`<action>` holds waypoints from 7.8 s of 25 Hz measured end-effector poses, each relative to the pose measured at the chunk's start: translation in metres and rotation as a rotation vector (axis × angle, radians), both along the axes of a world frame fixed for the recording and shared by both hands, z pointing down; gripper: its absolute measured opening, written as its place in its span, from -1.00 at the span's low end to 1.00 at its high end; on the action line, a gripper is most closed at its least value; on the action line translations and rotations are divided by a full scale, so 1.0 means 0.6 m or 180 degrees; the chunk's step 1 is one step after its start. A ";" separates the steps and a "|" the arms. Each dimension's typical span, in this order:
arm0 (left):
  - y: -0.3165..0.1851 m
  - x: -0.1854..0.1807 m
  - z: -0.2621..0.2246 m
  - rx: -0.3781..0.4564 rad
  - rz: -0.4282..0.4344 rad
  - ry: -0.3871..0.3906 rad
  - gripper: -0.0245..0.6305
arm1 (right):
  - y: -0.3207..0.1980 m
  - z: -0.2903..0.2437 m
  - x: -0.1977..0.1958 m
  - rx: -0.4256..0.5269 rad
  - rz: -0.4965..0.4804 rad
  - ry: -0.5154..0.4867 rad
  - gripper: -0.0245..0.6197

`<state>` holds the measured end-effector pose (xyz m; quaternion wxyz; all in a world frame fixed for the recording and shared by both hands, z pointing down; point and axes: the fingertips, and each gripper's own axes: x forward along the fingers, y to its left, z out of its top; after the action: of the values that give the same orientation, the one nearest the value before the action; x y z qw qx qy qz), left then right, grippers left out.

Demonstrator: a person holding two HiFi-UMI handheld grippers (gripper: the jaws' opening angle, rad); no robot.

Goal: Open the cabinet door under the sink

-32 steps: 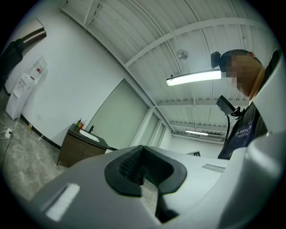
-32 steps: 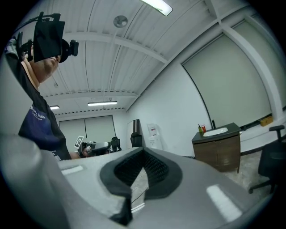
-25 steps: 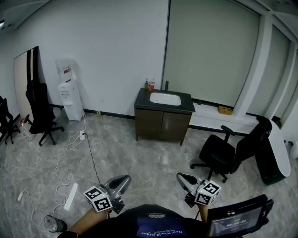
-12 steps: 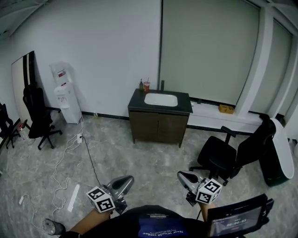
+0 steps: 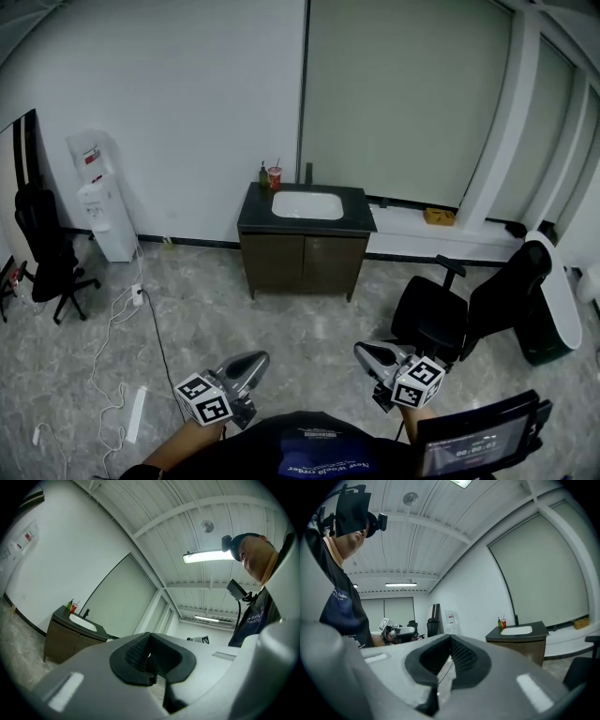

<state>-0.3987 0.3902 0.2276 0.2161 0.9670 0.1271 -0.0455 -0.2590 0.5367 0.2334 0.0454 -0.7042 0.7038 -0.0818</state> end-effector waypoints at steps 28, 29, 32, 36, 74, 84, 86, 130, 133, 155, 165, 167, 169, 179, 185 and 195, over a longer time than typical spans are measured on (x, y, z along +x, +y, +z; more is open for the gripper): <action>-0.370 0.299 0.016 0.0032 -0.0228 -0.0139 -0.93 | -0.368 0.010 0.326 -0.0021 -0.0150 -0.0071 -0.92; -0.368 0.319 0.013 0.0021 -0.0278 -0.0133 -0.93 | -0.369 0.006 0.351 -0.0023 -0.0193 -0.0067 -0.92; -0.355 0.382 0.002 0.0013 -0.0385 -0.0122 -0.93 | -0.368 -0.014 0.425 -0.0005 -0.0305 -0.0044 -0.92; -0.337 0.465 -0.012 0.0041 -0.0490 -0.0105 -0.93 | -0.365 -0.021 0.515 0.0016 -0.0426 -0.0030 -0.92; -0.753 0.922 0.019 -0.0014 0.0382 -0.0218 -0.93 | -0.773 0.008 0.899 -0.0124 0.0146 -0.0161 -0.92; -0.765 1.100 0.049 -0.0076 -0.0196 -0.0358 -0.93 | -0.839 0.028 1.091 -0.0218 -0.0533 -0.0153 -0.92; -0.758 1.135 0.057 -0.0093 -0.0324 -0.0392 -0.93 | -0.856 0.025 1.120 -0.0239 -0.0757 -0.0105 -0.92; -0.860 1.108 0.339 -0.0236 -0.1634 -0.1007 -0.93 | -1.090 0.220 0.955 -0.0858 -0.2908 -0.0403 -0.92; -0.850 1.098 0.379 -0.0161 -0.1725 -0.1108 -0.93 | -1.072 0.255 0.917 -0.0868 -0.3194 -0.0321 -0.92; -0.786 1.076 0.679 0.2298 -0.1114 -0.2018 -0.41 | -0.988 0.495 0.743 -0.1277 -0.3499 -0.0802 -0.92; -0.846 1.082 0.764 0.3962 -0.1190 -0.2657 0.20 | -0.940 0.581 0.725 -0.1504 -0.3543 -0.1055 -0.92; -0.867 1.087 0.767 0.4207 -0.1275 -0.2749 0.25 | -0.939 0.591 0.730 -0.1538 -0.3530 -0.1081 -0.92; -0.877 1.095 0.769 0.4397 -0.1284 -0.2799 0.28 | -0.940 0.597 0.735 -0.1554 -0.3504 -0.1093 -0.92; -0.899 1.106 0.794 0.5188 -0.1423 -0.2834 0.46 | -0.932 0.628 0.756 -0.1618 -0.3404 -0.1143 -0.92; -0.904 1.101 0.792 0.5366 -0.1453 -0.2758 0.48 | -0.906 0.623 0.750 -0.1679 -0.3478 -0.1011 -0.92; -0.888 1.090 0.805 0.5463 -0.0701 -0.3155 0.53 | -0.894 0.608 0.749 -0.1632 -0.3612 -0.0962 -0.92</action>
<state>0.2550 -0.1427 0.7106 -0.5328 0.7119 -0.0781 0.4508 0.1904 0.0002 0.5981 -0.0762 -0.1912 0.9111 -0.3572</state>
